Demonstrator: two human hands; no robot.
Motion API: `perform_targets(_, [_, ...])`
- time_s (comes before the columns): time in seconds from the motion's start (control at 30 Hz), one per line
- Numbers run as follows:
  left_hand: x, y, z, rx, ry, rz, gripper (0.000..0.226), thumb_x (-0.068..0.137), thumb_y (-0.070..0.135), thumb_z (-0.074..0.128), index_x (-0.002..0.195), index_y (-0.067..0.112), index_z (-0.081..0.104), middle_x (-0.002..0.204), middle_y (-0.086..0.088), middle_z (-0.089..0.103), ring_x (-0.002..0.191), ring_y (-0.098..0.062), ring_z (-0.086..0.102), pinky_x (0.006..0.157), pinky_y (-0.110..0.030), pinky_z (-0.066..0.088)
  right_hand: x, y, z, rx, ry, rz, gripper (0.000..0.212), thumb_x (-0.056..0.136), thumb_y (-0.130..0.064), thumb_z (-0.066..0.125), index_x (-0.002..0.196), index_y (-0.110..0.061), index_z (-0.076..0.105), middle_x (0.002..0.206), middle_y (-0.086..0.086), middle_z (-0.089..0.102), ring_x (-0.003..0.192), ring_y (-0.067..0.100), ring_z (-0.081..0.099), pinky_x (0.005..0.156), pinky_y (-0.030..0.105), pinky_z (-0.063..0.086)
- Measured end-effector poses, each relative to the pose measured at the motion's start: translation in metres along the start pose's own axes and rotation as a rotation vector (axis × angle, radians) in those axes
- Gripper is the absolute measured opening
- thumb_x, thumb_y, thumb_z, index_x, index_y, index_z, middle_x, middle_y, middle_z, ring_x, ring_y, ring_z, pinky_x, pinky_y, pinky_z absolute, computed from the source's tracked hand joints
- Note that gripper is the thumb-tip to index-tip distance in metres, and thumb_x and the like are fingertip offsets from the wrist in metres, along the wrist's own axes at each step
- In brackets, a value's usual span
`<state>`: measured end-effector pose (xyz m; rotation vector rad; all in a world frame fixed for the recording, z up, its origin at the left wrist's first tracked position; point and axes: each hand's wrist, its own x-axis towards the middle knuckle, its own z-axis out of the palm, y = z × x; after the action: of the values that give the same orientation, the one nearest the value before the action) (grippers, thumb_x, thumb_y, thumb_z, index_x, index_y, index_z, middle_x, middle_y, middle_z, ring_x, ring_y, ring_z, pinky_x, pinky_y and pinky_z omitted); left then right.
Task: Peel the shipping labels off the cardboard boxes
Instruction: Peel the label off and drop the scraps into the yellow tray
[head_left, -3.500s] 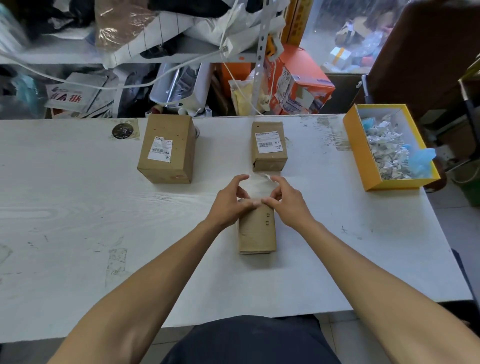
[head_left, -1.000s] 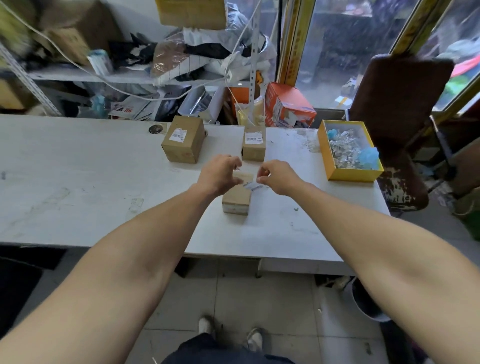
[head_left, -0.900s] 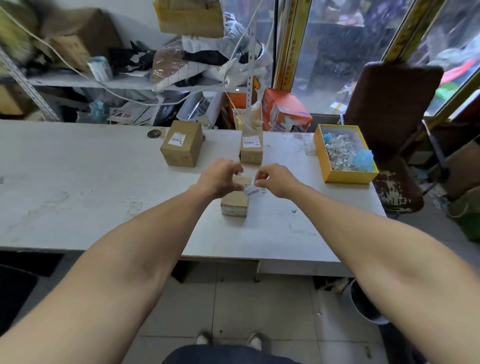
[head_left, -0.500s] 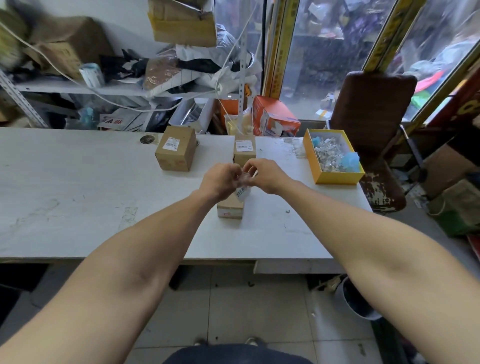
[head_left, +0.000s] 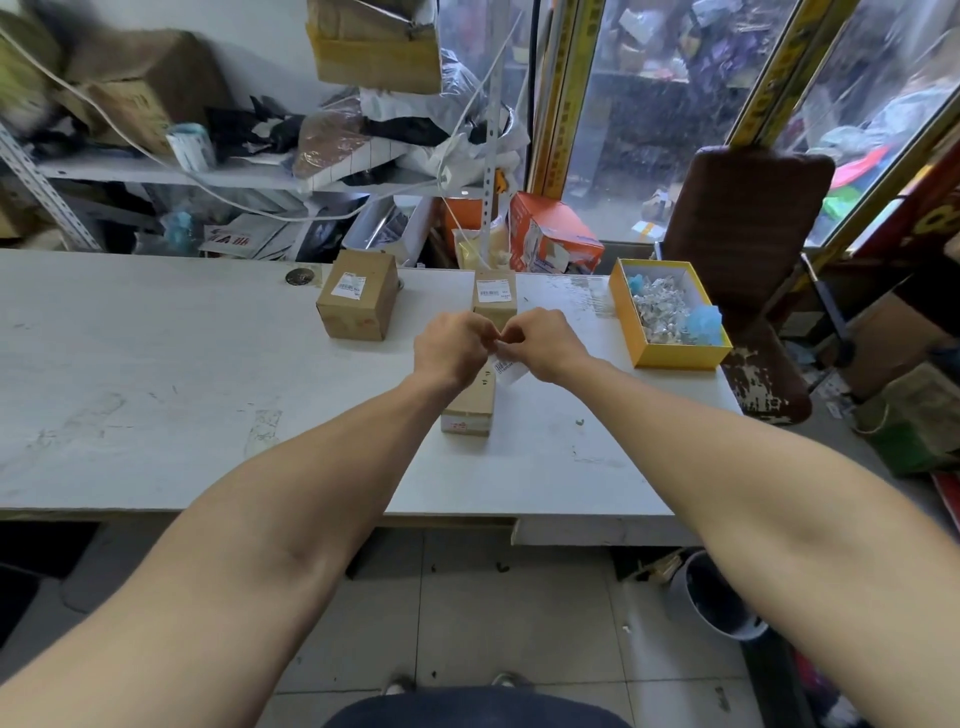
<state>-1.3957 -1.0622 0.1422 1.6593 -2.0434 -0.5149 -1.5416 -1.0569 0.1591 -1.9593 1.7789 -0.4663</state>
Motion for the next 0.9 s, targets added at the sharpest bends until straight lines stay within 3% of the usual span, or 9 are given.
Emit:
perform_targets(0.17, [0.0,-0.002,-0.006,0.079,0.024,-0.009,0.012,0.087,0.035,0.074,0.092,0.025,0.078,0.119,0.002,0.064,0.119,-0.021,0.046,0.077,-0.034,0.04,0.001,-0.003,-0.005,0.092,0.011,0.053,0.031,0.08,-0.019,0.078,0.104,-0.014,0.06,0.097,0.005,0.064,0.087,0.02,0.062,0.07,0.028,0.052])
perform_targets(0.37, [0.0,-0.013,-0.003,0.095,-0.006,0.022,0.013,0.092,0.03,0.068,0.096,0.021,0.076,0.108,-0.002,0.062,0.107,-0.022,0.054,0.08,-0.037,0.051,0.0,-0.005,-0.005,-0.014,-0.044,-0.047,0.013,0.086,-0.011,0.071,0.098,-0.014,0.067,0.096,0.001,0.064,0.09,0.018,0.061,0.074,0.023,0.049])
perform_targets(0.47, [0.0,-0.015,-0.003,0.093,-0.083,0.13,0.012,0.093,0.016,0.064,0.096,0.019,0.075,0.102,-0.003,0.065,0.096,-0.024,0.06,0.077,-0.039,0.054,0.001,-0.002,-0.003,-0.061,-0.015,-0.026,0.009,0.085,-0.012,0.072,0.093,-0.014,0.07,0.094,0.001,0.064,0.088,0.019,0.061,0.076,0.028,0.052])
perform_targets(0.6, [0.0,-0.016,-0.007,0.059,-0.151,0.21,0.02,0.091,0.003,0.063,0.097,0.016,0.077,0.096,-0.002,0.072,0.081,-0.014,0.062,0.076,-0.034,0.057,0.001,0.001,-0.001,-0.068,0.005,0.027,0.004,0.083,-0.015,0.075,0.086,-0.016,0.073,0.087,-0.001,0.066,0.083,0.018,0.063,0.077,0.033,0.056])
perform_targets(0.77, [0.001,-0.017,-0.005,-0.022,-0.157,0.2,0.013,0.089,0.009,0.07,0.094,0.017,0.08,0.091,0.0,0.077,0.08,-0.012,0.069,0.078,-0.039,0.06,0.001,-0.006,-0.001,-0.053,-0.009,0.062,0.01,0.082,-0.01,0.075,0.081,-0.019,0.07,0.089,0.0,0.066,0.085,0.018,0.063,0.069,0.027,0.055])
perform_targets(0.9, [-0.001,-0.017,-0.001,-0.061,-0.128,0.147,0.007,0.084,0.025,0.076,0.087,0.02,0.08,0.082,0.003,0.076,0.074,-0.013,0.068,0.07,-0.038,0.058,0.003,-0.011,-0.008,-0.039,-0.069,0.028,0.009,0.084,-0.007,0.071,0.089,-0.016,0.072,0.092,0.0,0.065,0.087,0.016,0.062,0.065,0.023,0.053])
